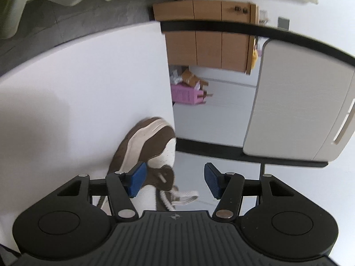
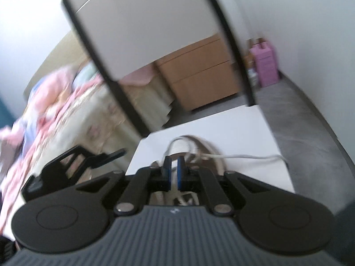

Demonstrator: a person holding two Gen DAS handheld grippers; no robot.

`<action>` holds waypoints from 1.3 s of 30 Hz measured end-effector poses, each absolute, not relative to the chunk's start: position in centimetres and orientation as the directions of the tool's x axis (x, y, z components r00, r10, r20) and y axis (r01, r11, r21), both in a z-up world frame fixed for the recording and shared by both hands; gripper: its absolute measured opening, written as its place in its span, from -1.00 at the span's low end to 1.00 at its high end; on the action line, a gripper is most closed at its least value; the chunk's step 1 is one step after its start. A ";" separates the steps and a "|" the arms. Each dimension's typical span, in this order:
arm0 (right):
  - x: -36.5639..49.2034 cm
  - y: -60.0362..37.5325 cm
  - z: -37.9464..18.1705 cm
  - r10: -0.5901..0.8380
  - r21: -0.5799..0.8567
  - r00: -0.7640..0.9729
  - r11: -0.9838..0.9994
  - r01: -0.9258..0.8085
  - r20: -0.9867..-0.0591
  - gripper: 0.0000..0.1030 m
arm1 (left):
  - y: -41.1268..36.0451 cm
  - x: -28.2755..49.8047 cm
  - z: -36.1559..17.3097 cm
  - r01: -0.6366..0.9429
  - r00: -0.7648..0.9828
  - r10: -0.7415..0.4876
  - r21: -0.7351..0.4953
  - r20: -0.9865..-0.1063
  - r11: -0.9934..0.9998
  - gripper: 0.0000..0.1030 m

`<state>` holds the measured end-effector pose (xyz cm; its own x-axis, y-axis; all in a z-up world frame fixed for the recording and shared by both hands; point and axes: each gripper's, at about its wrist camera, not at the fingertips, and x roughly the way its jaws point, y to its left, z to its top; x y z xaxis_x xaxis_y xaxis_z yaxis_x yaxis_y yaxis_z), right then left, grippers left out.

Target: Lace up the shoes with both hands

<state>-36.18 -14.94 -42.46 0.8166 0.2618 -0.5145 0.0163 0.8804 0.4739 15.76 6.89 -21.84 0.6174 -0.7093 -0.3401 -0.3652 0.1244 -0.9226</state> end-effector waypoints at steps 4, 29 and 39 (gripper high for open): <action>-36.2 -15.8 -28.5 0.216 0.475 0.813 0.876 0.083 -0.541 -0.88 | 6.2 14.9 -21.9 -0.409 0.656 -0.673 -0.910 -0.342 0.063 0.19; -0.6 -25.8 -17.9 0.208 0.444 0.784 0.891 0.094 -0.584 -0.57 | 2.5 13.4 -22.3 -0.530 0.706 -0.531 -0.847 -0.468 0.042 -0.62; 5.7 -25.6 -14.1 0.169 0.323 0.774 0.945 0.049 -0.611 -0.42 | 2.3 13.5 -20.8 -0.519 0.710 -0.489 -0.846 -0.507 0.124 -0.94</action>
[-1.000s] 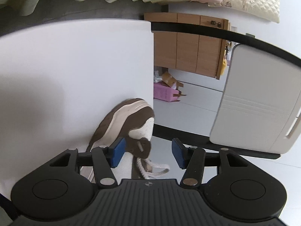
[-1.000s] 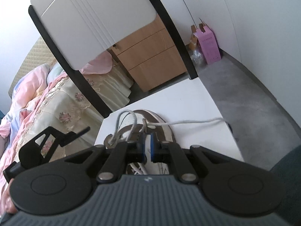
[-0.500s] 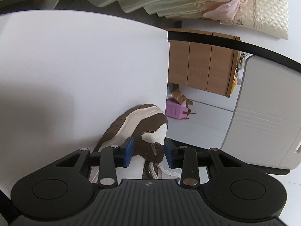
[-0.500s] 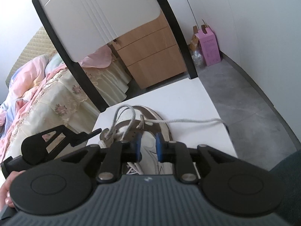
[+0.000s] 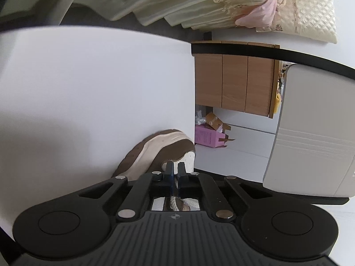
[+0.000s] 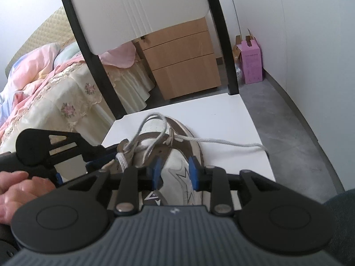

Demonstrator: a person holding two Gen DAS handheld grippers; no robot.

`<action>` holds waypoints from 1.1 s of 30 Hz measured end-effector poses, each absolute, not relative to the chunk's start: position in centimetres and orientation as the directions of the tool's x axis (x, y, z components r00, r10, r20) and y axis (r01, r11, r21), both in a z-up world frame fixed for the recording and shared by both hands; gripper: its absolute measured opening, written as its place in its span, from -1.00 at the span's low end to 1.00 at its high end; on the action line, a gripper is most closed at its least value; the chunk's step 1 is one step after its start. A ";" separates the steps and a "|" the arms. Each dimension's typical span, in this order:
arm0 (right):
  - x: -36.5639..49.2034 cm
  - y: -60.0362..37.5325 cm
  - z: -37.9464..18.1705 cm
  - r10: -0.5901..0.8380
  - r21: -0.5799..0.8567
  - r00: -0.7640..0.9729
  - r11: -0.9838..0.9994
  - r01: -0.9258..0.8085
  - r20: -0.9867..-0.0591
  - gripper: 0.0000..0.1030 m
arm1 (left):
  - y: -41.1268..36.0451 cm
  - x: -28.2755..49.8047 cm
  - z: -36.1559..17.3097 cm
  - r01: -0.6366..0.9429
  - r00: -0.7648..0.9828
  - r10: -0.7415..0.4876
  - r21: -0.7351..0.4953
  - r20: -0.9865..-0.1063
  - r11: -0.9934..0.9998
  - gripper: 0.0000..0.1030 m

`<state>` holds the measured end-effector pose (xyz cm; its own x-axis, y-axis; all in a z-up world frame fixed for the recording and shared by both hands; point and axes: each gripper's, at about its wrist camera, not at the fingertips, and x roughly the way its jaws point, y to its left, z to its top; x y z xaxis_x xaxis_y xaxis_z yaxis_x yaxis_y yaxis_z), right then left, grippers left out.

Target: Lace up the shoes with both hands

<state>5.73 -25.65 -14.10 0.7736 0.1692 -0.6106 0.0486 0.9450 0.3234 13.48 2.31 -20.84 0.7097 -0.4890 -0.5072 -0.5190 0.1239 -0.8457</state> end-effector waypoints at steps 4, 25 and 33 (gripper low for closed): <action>8.1 -26.5 -13.1 0.154 0.296 0.783 0.954 0.041 -0.603 -0.41 | 2.4 13.4 -20.5 -0.513 0.707 -0.481 -0.844 -0.518 0.156 -0.94; 11.3 -29.5 -14.0 0.200 0.441 0.761 0.889 0.124 -0.617 -0.73 | 2.4 13.3 -18.6 -0.519 0.679 -0.433 -0.805 -0.593 0.288 -0.95; 10.2 -31.0 -14.1 0.078 0.432 0.788 0.867 0.249 -0.611 -0.76 | 3.5 12.1 -18.4 -0.549 0.690 -0.387 -0.791 -0.611 0.270 -0.96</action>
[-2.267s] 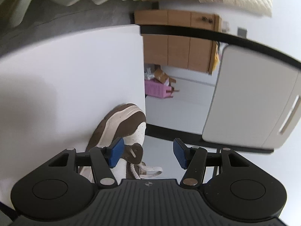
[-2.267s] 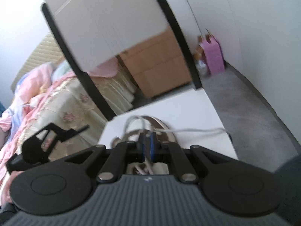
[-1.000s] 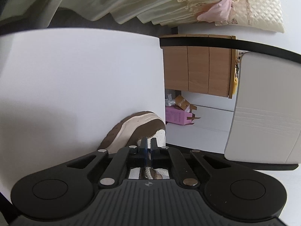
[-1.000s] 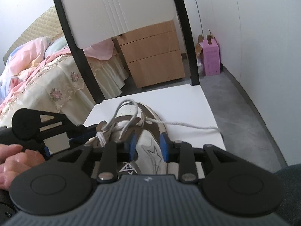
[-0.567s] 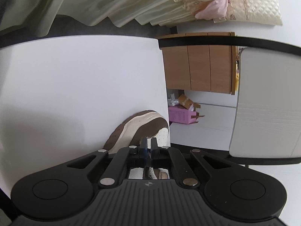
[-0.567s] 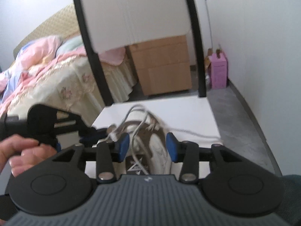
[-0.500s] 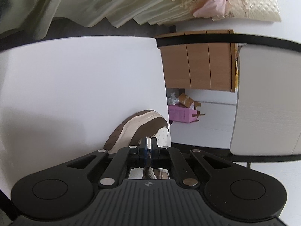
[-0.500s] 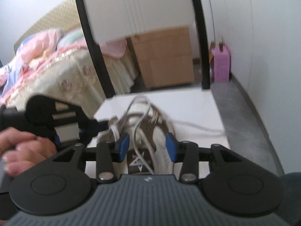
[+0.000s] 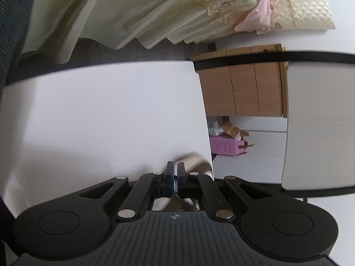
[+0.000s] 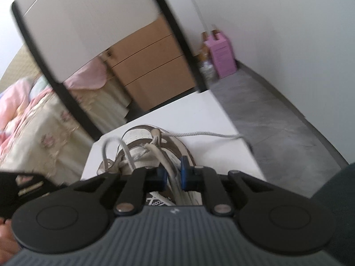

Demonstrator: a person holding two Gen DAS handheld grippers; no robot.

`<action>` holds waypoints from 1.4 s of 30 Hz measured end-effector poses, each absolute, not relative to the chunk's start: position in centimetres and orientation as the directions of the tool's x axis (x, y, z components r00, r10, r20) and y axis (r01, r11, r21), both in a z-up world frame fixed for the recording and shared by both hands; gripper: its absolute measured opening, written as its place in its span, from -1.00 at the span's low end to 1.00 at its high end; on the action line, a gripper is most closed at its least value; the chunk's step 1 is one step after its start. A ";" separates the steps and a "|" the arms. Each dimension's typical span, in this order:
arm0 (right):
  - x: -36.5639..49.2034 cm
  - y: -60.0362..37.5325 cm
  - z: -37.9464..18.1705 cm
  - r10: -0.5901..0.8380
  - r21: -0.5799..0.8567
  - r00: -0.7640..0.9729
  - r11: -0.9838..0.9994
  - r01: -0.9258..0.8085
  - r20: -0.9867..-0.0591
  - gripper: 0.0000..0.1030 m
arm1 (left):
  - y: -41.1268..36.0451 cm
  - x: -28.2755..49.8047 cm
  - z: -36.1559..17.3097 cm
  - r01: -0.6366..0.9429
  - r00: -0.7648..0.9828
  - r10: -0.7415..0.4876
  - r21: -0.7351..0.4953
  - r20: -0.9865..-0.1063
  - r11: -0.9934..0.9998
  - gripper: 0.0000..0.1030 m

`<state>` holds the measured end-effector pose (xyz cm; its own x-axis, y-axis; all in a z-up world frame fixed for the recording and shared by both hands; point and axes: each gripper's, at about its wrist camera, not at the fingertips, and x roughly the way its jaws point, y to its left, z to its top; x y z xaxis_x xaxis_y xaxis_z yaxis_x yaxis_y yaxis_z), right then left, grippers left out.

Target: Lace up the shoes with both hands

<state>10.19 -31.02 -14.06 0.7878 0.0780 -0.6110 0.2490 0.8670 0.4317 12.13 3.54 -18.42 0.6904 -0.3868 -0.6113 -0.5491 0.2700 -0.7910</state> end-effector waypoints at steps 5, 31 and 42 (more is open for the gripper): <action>10.0 -32.1 -14.2 0.067 0.449 0.789 0.850 0.275 -0.611 -0.74 | 4.7 12.6 -18.2 -0.519 0.702 -0.413 -0.814 -0.580 0.260 -0.95; 9.6 -32.0 -14.6 0.234 0.572 0.761 0.793 0.212 -0.606 -0.59 | 0.6 14.9 -18.7 -0.582 0.658 -0.483 -0.797 -0.579 0.163 0.04; 9.5 -33.1 -14.9 0.218 0.605 0.783 0.760 0.238 -0.582 -0.65 | 1.0 14.9 -17.5 -0.494 0.725 -0.426 -0.840 -0.540 0.225 -0.96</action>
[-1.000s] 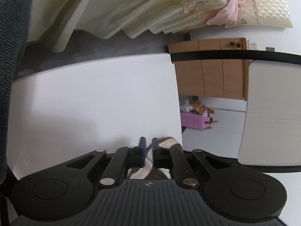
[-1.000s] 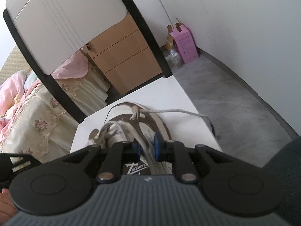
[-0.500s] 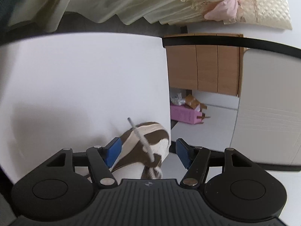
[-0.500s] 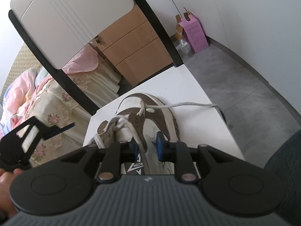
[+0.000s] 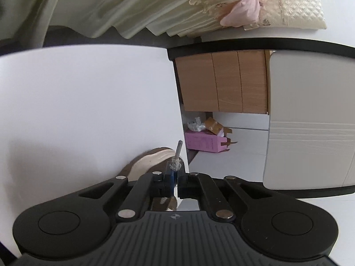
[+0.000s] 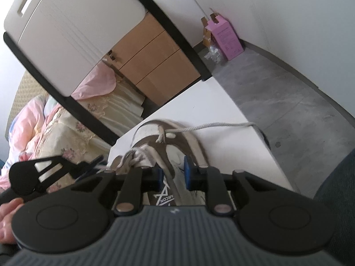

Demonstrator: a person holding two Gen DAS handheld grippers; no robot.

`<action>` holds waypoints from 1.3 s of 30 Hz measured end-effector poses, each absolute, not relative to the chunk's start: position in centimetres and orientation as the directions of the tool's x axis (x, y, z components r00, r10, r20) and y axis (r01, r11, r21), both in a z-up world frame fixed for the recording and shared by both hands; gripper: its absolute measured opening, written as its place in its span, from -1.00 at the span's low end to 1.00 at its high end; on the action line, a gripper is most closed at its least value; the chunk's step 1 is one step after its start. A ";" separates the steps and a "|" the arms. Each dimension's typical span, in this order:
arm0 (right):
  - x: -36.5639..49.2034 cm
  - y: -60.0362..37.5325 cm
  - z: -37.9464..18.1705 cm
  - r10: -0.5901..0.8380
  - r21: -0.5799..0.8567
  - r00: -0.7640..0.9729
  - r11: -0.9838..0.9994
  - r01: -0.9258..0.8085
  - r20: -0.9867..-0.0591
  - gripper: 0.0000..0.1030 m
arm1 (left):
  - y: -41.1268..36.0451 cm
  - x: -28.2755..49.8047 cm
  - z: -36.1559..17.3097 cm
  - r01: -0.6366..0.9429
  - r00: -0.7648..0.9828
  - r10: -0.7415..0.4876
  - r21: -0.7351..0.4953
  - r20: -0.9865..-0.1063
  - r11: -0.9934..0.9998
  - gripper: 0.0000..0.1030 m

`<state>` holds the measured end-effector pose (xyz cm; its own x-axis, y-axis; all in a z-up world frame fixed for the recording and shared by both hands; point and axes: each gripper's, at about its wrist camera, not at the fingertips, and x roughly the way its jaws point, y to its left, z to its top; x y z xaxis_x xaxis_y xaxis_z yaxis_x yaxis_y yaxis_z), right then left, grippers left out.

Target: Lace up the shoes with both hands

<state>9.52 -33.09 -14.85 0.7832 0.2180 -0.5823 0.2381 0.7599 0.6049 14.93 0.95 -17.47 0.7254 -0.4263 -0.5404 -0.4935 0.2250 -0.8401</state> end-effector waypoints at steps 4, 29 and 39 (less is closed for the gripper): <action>9.5 -33.9 -15.0 0.202 0.622 0.794 0.738 0.262 -0.574 -0.68 | 2.1 14.5 -17.2 -0.501 0.725 -0.411 -0.832 -0.553 0.237 -0.96; 8.6 -35.0 -14.9 0.137 0.591 0.799 0.746 0.306 -0.586 -0.67 | 10.7 15.6 -17.4 -0.600 0.682 -0.332 -0.758 -0.652 0.257 0.22; 9.2 -33.0 -14.8 0.189 0.579 0.787 0.778 0.244 -0.587 -0.67 | 8.0 13.3 -18.3 -0.589 0.699 -0.437 -0.803 -0.566 0.098 0.49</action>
<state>9.18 -32.99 -14.77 0.7872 0.1894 -0.5869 0.2443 0.7780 0.5788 13.30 7.99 -18.33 0.6991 -0.4368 -0.5660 -0.5885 0.0979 -0.8025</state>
